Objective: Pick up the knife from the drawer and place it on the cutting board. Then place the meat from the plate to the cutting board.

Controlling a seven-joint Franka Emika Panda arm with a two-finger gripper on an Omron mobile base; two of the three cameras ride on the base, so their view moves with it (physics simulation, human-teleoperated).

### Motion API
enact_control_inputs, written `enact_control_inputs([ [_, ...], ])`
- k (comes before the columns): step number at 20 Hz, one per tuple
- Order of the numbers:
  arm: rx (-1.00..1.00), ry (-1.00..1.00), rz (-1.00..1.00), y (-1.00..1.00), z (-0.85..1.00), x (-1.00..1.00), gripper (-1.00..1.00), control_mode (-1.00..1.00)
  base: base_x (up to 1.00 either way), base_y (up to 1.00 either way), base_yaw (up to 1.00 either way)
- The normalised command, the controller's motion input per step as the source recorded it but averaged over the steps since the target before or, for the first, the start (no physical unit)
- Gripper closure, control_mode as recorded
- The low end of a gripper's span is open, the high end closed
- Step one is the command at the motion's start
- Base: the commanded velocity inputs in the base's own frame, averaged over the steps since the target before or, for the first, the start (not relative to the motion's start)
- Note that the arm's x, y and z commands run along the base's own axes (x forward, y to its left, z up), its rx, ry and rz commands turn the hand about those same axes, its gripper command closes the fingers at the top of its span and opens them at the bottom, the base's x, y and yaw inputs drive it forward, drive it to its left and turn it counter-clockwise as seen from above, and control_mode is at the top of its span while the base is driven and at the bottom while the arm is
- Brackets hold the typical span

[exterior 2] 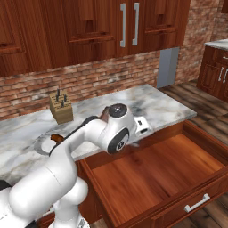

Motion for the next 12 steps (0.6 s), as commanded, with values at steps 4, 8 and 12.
enact_control_inputs([
  [4,0.01,-0.01,0.09,0.49,0.06,0.18,1.0,-1.0,0.0,0.0,0.0],
  [8,0.0,0.0,0.04,0.51,0.04,0.26,1.0,-1.0,0.0,0.0,0.0],
  [12,0.0,0.01,0.03,0.3,0.0,0.34,1.0,-1.0,0.0,0.0,0.0],
])
